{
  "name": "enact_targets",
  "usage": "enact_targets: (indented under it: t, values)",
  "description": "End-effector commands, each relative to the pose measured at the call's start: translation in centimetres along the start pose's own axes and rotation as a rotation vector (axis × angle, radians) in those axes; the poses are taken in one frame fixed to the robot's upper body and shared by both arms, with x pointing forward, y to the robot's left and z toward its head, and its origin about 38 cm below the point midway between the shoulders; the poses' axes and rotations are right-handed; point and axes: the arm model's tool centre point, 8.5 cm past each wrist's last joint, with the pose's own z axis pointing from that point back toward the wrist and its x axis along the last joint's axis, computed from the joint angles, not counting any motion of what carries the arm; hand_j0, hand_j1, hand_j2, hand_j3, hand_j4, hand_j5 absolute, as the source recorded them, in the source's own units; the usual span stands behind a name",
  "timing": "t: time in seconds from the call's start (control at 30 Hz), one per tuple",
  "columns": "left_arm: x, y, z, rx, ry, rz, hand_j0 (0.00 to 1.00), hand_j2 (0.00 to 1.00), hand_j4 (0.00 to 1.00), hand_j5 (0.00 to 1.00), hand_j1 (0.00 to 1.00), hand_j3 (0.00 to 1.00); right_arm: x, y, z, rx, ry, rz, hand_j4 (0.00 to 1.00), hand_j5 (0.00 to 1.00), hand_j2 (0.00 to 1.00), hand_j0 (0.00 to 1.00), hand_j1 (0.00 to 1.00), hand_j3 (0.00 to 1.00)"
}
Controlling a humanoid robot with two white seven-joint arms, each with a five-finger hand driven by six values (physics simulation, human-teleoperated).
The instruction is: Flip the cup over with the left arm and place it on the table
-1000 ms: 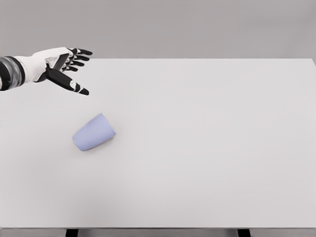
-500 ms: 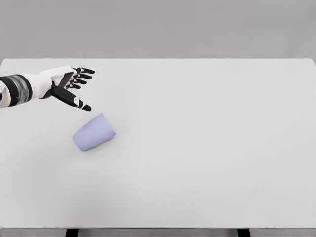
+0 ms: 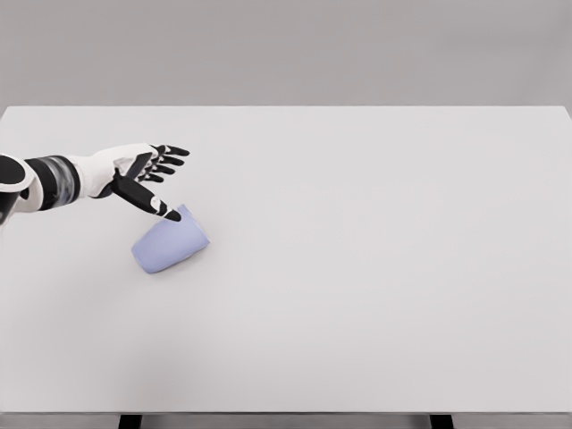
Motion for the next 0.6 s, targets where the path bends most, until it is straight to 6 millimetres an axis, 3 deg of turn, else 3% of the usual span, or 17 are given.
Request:
enact_targets:
  t: [0.0, 0.57]
  values:
    - [-0.2, -0.1, 0.0, -0.005, 0.005, 0.002, 1.0, 1.0, 1.0, 1.0, 1.0, 1.0, 0.0, 0.0, 0.0, 0.0, 0.0, 0.001, 1.0, 1.0, 1.0, 1.0, 1.0, 1.0]
    - [-2.2, -1.2, -0.5, -0.04, 0.055, 0.019, 1.0, 1.0, 1.0, 1.0, 1.0, 1.0, 0.0, 0.0, 0.0, 0.0, 0.0, 0.001, 1.0, 1.0, 1.0, 1.0, 1.0, 1.0]
